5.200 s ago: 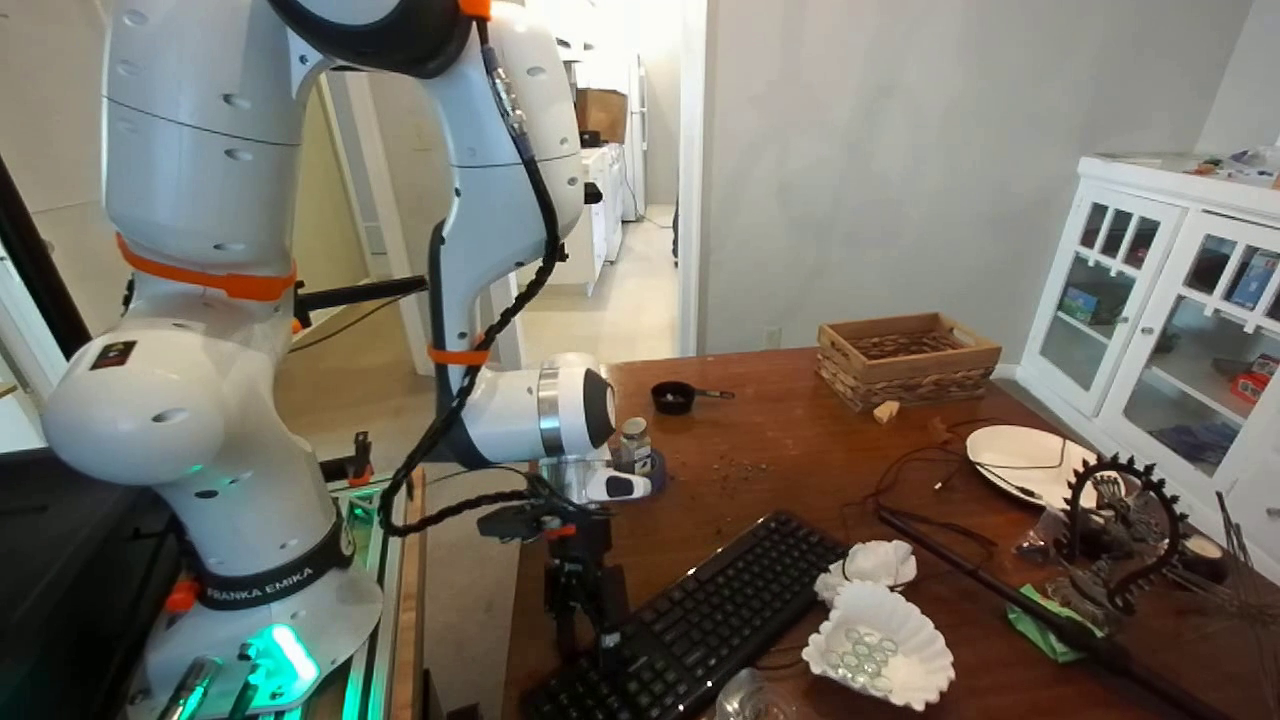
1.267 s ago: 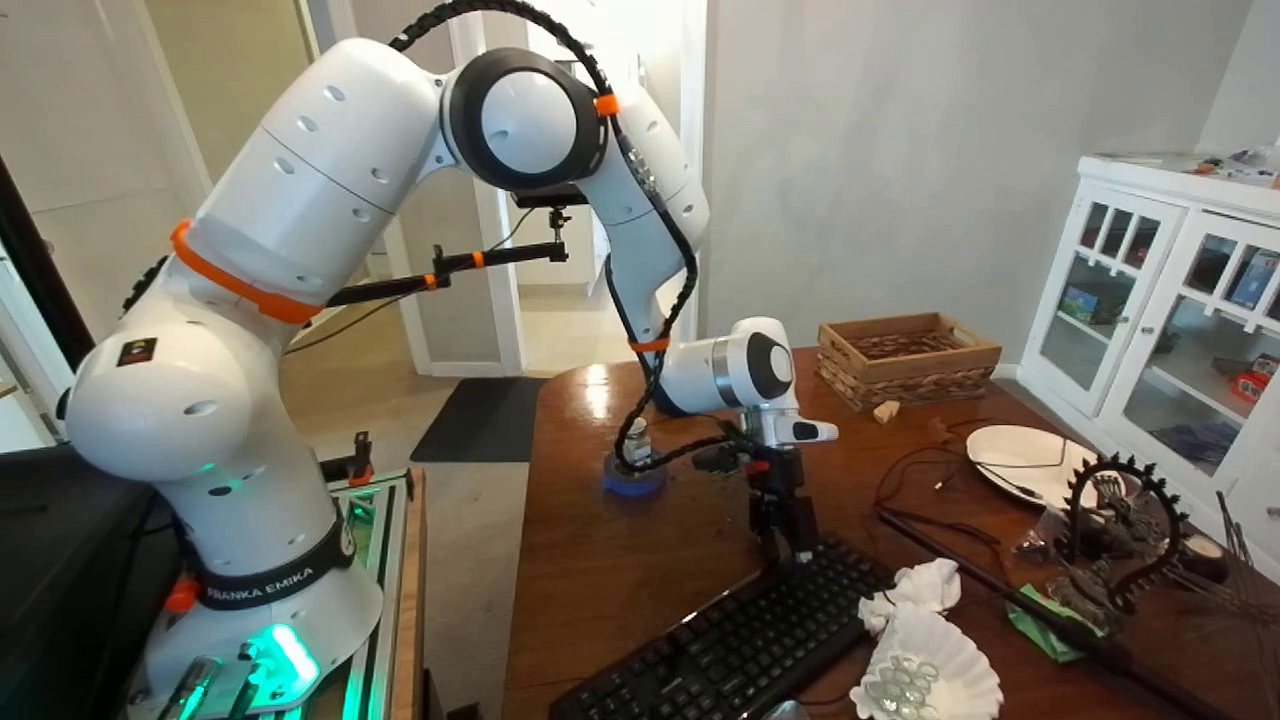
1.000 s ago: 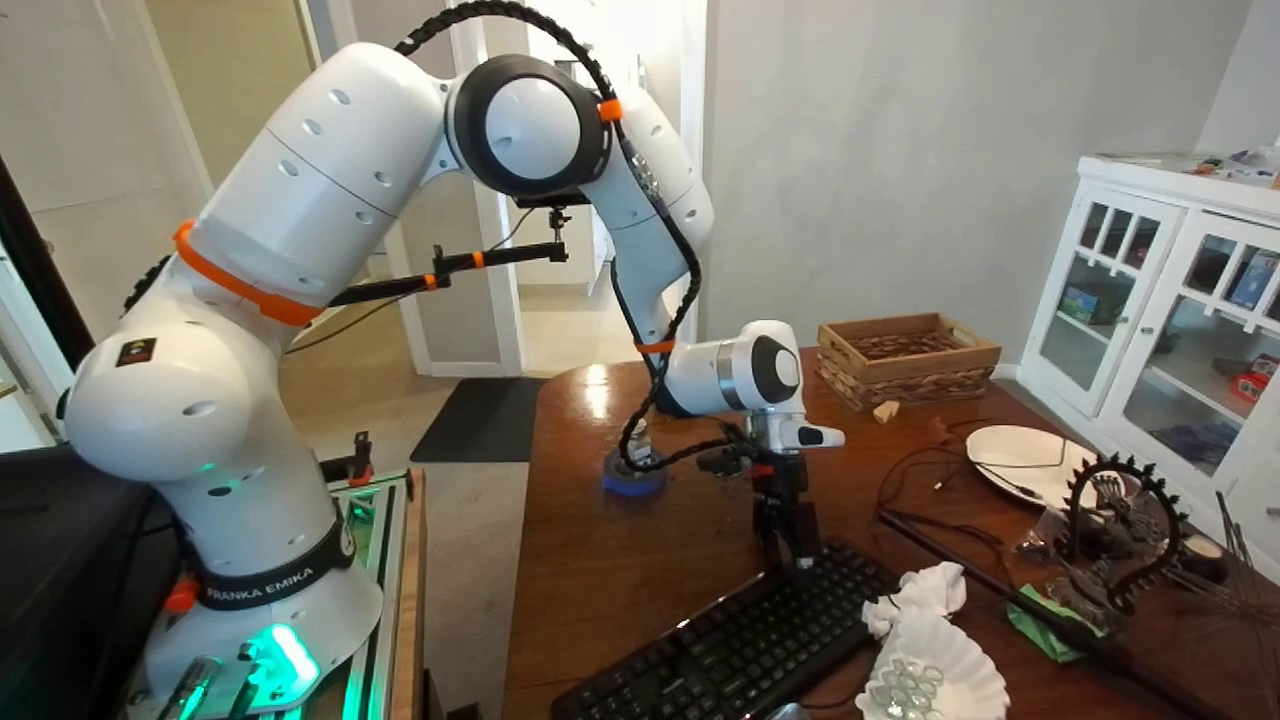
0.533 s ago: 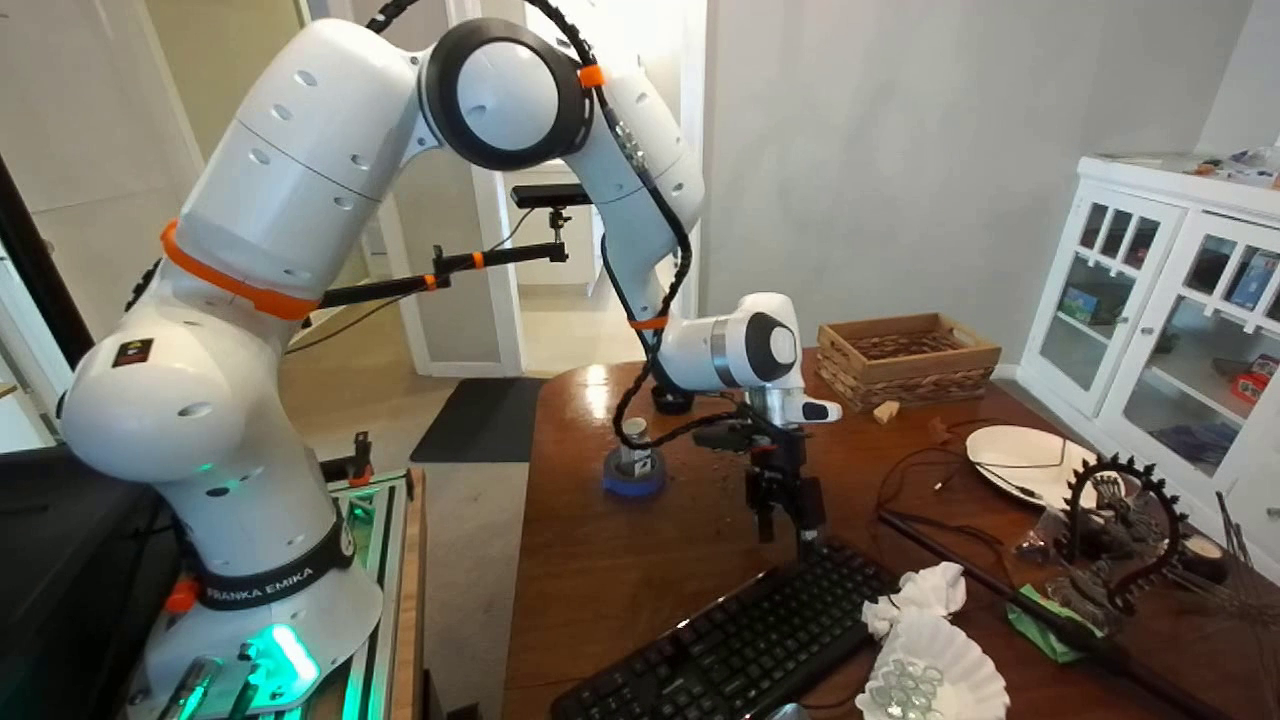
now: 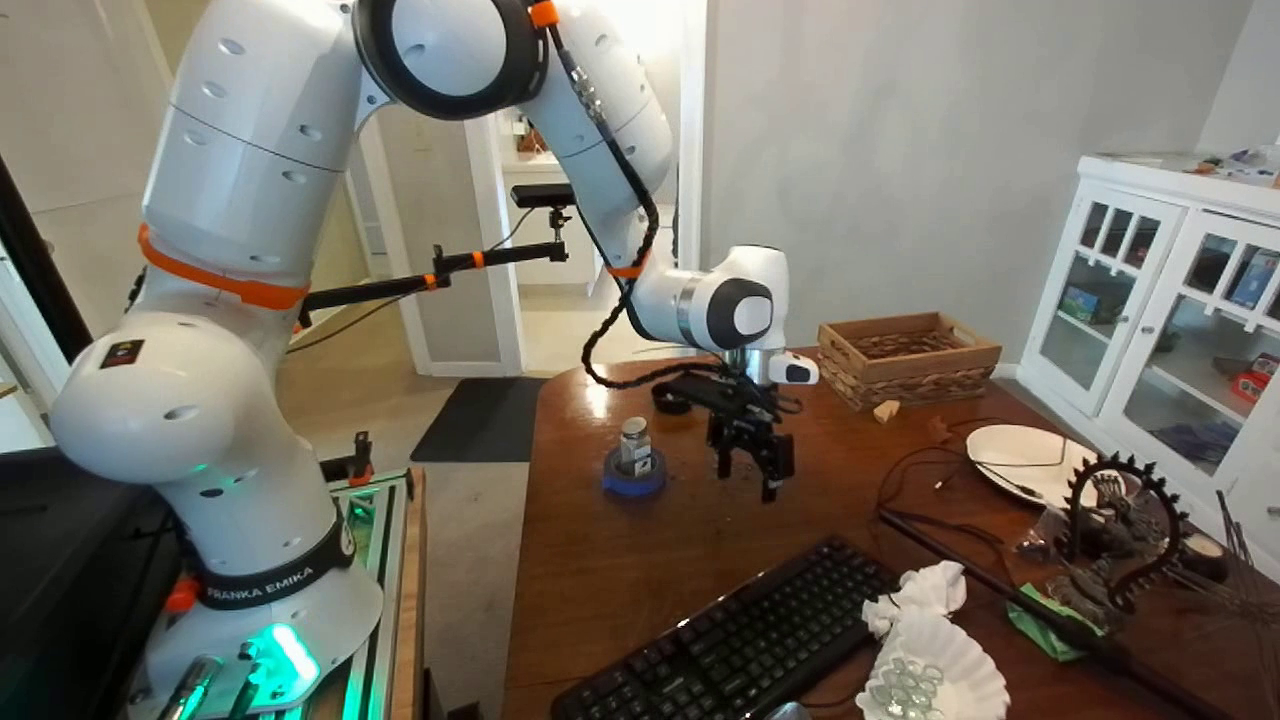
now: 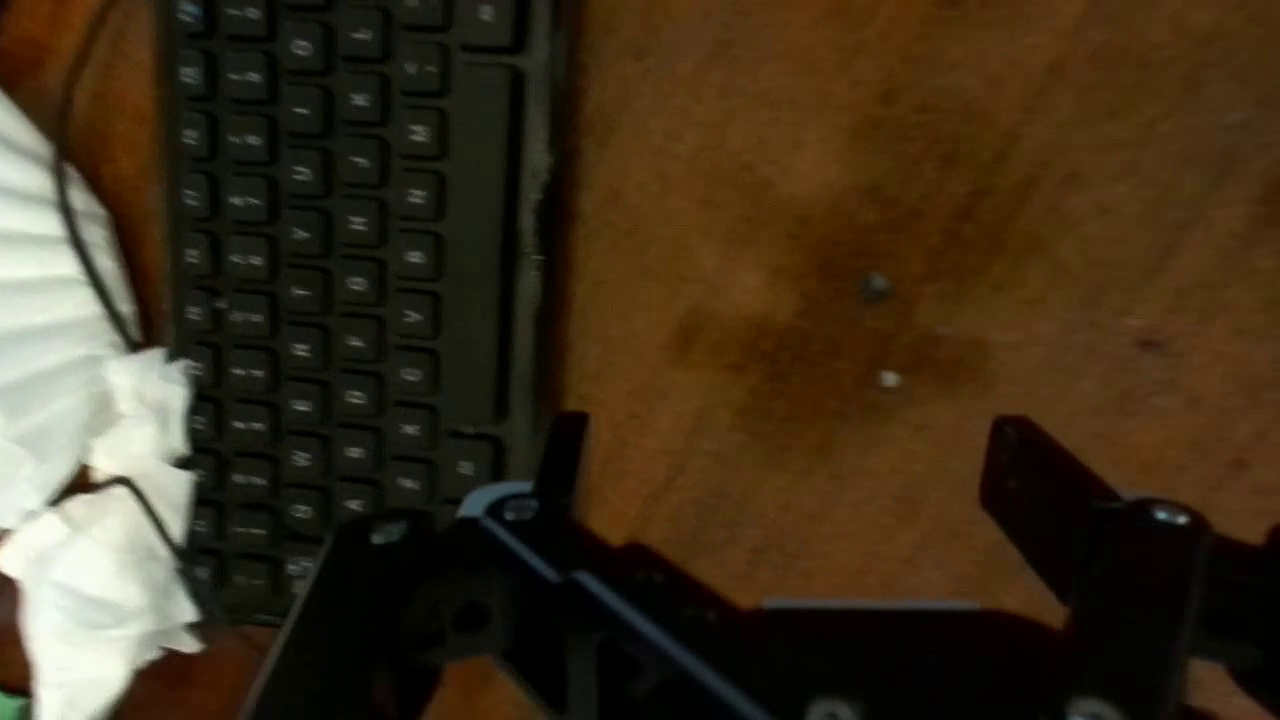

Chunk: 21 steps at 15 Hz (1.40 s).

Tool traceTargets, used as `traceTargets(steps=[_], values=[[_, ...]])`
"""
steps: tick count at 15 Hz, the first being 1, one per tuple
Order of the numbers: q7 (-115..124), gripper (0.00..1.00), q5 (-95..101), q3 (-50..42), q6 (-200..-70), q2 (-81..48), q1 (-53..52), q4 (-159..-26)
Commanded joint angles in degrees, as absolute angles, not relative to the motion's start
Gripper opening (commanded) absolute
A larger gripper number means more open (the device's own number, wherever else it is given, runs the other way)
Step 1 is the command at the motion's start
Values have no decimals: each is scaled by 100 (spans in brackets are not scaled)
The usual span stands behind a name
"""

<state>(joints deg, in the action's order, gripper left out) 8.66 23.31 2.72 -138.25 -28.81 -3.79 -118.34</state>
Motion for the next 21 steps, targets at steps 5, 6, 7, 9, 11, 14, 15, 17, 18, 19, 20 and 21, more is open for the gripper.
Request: traceTargets(steps=[5,6,7,9,11,14,15,17,18,19,20,21], values=[[133,100,1148,760,-13832,-2895,-737,-11709],[129,100,1131,768,-13832,-2902,-756,-11694],[114,100,1129,764,-13831,-2908,-747,-11690],[72,100,1127,750,-13831,-2924,-714,-11688],[268,100,1093,712,-13792,-3113,-797,-11520],[299,100,687,791,-13786,-3315,-766,-11281],[373,100,592,773,-13753,-3389,-801,-11166],[527,100,422,755,-13632,-3535,-860,-10924],[642,100,366,727,-13574,-3613,-900,-10793],[739,100,332,697,-13572,-3681,-939,-10689],[856,100,296,665,-13504,-3748,-980,-10574],[996,100,299,612,-13313,-3815,-1050,-10441]])
